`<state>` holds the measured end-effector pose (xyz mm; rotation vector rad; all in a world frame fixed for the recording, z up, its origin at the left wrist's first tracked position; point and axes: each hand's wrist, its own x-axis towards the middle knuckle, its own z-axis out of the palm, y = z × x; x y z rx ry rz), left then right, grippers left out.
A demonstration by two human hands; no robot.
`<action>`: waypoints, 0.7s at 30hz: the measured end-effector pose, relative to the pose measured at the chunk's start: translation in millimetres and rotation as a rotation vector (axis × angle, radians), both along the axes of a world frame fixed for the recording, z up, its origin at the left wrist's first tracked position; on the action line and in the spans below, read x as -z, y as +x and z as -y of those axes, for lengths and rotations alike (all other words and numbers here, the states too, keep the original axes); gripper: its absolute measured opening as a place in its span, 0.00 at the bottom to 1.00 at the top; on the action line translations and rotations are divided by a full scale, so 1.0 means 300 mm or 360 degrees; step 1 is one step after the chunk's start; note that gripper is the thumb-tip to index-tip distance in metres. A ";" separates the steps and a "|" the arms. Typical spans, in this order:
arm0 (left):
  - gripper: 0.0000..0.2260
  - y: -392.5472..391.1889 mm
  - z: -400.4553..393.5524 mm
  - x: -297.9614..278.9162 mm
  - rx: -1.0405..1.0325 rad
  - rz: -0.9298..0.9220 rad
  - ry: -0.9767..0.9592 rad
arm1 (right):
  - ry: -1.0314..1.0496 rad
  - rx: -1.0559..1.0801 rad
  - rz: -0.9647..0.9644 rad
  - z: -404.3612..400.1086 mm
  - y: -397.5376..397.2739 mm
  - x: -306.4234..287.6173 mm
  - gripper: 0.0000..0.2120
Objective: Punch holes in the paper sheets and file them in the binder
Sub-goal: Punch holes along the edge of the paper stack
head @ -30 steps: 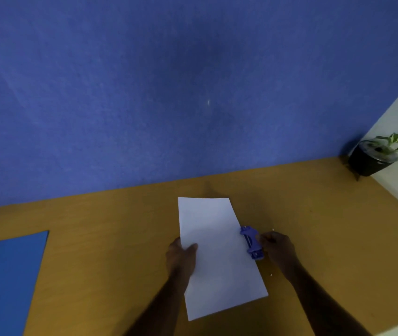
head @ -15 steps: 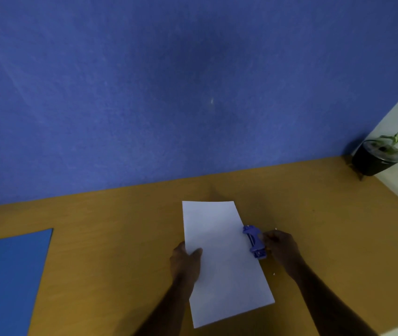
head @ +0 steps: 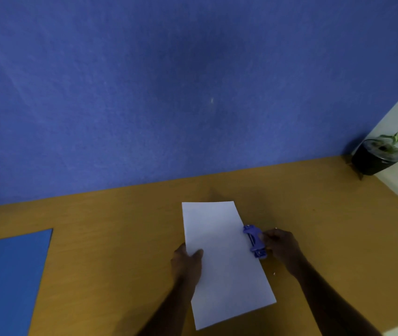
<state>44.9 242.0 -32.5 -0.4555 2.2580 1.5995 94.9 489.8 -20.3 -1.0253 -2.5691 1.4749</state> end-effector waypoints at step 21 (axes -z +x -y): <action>0.28 0.013 -0.029 0.020 -0.0098 0.0030 0.0145 | -0.0587 0.0109 0.0027 -0.027 -0.017 -0.023 0.09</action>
